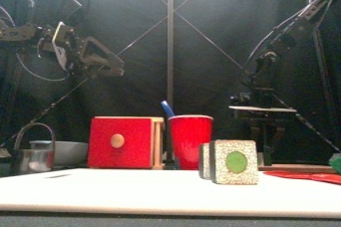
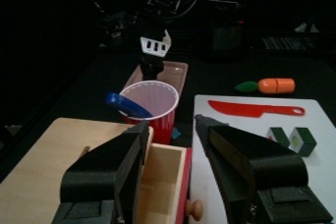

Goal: Place sushi on board then cut the sushi with the knife then place the pieces on the plate
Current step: Place the 4 sushi pieces on the plate

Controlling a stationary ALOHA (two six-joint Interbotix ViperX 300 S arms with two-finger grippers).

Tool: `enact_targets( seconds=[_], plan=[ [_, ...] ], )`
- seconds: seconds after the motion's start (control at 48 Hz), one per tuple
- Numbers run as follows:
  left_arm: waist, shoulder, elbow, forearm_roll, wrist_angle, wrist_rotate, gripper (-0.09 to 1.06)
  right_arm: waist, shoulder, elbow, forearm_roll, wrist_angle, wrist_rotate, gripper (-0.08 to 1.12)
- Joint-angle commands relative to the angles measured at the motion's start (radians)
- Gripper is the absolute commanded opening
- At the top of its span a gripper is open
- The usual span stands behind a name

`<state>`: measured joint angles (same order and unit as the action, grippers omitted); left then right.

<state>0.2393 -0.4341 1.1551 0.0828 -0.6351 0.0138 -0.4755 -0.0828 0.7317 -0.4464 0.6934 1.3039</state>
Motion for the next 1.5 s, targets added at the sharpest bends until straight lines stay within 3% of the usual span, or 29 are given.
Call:
enact_targets(
  seconds=[0.021,0.167,0.292,0.438,0.583,0.771,1.021,1.5],
  plan=[
    [-0.003,-0.005,-0.014,0.0,-0.009,-0.002,0.81,0.023,-0.061,-0.02,0.009,0.018,0.005,0.77],
    [-0.008,-0.005,-0.015,0.0,-0.009,-0.002,0.81,0.135,-0.114,-0.021,0.049,0.043,-0.008,0.77],
    [-0.005,-0.005,-0.014,0.0,-0.009,0.0,0.81,0.351,-0.141,-0.028,0.078,0.04,-0.107,0.78],
    [0.003,-0.005,-0.02,0.0,-0.009,0.0,0.81,0.52,-0.094,-0.098,0.247,0.026,-0.327,0.83],
    [0.005,-0.005,-0.038,-0.002,-0.009,-0.002,0.81,0.615,0.008,-0.209,0.288,-0.028,-0.583,0.84],
    [0.005,-0.005,-0.043,-0.021,-0.009,-0.002,0.81,0.623,0.132,-0.318,0.35,-0.02,-0.856,0.84],
    [0.002,-0.005,-0.031,-0.078,-0.009,-0.002,0.81,0.623,0.209,-0.376,0.428,-0.025,-1.02,0.84],
    [0.005,-0.005,-0.023,-0.081,-0.008,-0.002,0.81,0.597,0.295,-0.388,0.403,-0.048,-1.022,0.77]
  ],
)
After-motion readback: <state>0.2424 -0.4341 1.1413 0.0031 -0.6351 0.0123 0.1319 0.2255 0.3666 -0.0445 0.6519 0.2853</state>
